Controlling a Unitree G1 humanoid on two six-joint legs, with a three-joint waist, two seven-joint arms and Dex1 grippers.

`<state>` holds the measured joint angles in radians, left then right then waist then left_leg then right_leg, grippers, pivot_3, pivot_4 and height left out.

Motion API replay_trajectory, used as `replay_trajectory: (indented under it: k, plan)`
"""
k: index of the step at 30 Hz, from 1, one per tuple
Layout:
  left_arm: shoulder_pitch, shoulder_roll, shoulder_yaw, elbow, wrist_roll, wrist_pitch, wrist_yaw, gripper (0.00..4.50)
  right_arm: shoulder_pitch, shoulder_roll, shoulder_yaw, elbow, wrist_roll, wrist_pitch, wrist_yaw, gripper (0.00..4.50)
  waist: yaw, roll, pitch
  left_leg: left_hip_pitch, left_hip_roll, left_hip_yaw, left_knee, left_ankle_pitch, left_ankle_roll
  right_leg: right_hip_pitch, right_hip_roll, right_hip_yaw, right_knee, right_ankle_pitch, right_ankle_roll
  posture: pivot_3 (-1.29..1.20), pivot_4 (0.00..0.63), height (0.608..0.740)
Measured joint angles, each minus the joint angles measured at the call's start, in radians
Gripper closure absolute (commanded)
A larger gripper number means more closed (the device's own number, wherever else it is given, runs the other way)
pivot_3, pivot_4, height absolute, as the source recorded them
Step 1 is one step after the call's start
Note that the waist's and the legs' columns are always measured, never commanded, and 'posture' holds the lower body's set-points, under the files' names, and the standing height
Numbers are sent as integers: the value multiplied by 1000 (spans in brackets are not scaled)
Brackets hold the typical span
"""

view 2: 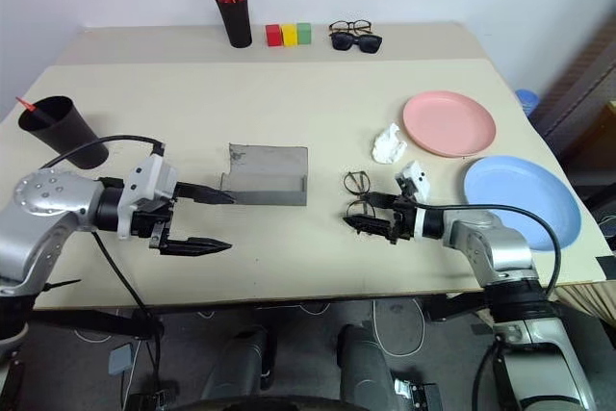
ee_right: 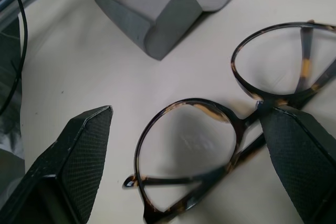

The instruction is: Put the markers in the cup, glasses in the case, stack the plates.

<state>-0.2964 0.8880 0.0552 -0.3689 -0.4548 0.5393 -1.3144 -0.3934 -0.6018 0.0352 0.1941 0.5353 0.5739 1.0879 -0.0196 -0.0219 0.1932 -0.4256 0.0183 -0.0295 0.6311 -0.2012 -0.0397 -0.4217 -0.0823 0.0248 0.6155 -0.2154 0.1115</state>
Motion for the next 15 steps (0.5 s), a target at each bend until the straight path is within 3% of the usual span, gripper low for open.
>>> replay_trajectory:
  k: [1, 4, 11, 15]
  plan:
    - [12, 6, 5, -5, -3, 0, 10, 708, -8, 5, 2, 10, -8, -6, 4, 0, 0, 0, 0, 0, 0, 0, 0, 0, 0, 0, 0, 0, 0, 0, 0, 0, 150, 740]
    - [30, 10, 6, -5, -4, -4, 35, 664, -26, 22, 8, 31, -27, -22, 10, 865, 1, 0, 0, 0, 0, 0, 0, 0, 0, 0, 0, 0, 0, 0, 0, 0, 150, 740]
    - [53, 31, 6, 11, 8, -21, 69, 664, -29, 46, 20, 47, -59, -42, 17, 4353, 2, 0, 0, 0, 0, 0, 0, 0, 0, 0, 0, 0, 0, 0, 0, 0, 150, 740]
    - [52, 36, 6, 32, 11, -39, 78, 664, -46, 56, 16, 37, -58, -54, 24, 4433, 1, 0, 0, 1, 0, 0, 0, 0, 0, 0, 0, 0, 0, 0, 0, 0, 150, 740]
